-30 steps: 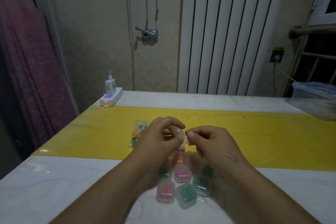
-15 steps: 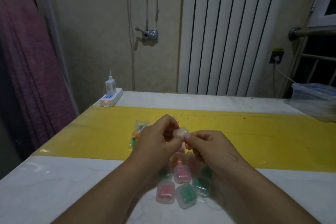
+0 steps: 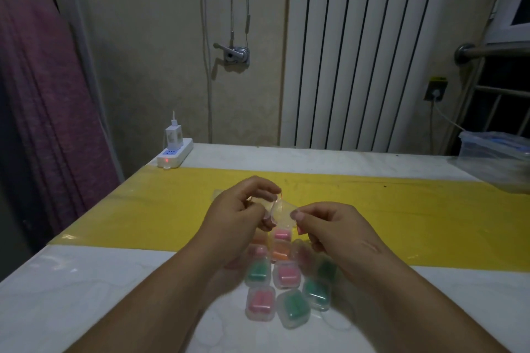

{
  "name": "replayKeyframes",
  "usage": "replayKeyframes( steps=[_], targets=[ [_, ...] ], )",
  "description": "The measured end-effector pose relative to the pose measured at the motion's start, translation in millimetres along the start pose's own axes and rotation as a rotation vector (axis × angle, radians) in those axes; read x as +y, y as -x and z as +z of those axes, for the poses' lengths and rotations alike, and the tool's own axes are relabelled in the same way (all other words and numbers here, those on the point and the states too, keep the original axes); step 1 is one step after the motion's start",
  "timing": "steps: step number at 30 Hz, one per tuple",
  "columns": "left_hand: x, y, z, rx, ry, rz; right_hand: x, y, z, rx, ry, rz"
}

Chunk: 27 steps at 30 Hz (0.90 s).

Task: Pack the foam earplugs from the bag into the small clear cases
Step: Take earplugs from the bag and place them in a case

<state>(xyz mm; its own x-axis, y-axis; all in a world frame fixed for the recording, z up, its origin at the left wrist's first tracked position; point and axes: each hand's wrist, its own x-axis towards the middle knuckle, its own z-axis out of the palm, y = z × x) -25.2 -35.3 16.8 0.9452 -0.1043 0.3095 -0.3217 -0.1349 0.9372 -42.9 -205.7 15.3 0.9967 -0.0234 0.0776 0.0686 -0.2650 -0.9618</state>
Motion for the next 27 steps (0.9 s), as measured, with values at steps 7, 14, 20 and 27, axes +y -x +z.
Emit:
replayKeyframes(
  steps=[7,14,20,27],
  targets=[
    [2,7,6,-0.048,-0.188,0.036,0,0,-5,0.08,-0.008,-0.067],
    [8,12,13,0.009,-0.09,-0.039,-3,2,-5,0.17,-0.155,-0.268],
    [8,12,13,-0.015,-0.141,-0.036,1,5,5,0.168,0.07,-0.304],
    [12,15,16,-0.039,0.016,-0.072,3,7,6,0.2,0.363,-0.371]
  ],
)
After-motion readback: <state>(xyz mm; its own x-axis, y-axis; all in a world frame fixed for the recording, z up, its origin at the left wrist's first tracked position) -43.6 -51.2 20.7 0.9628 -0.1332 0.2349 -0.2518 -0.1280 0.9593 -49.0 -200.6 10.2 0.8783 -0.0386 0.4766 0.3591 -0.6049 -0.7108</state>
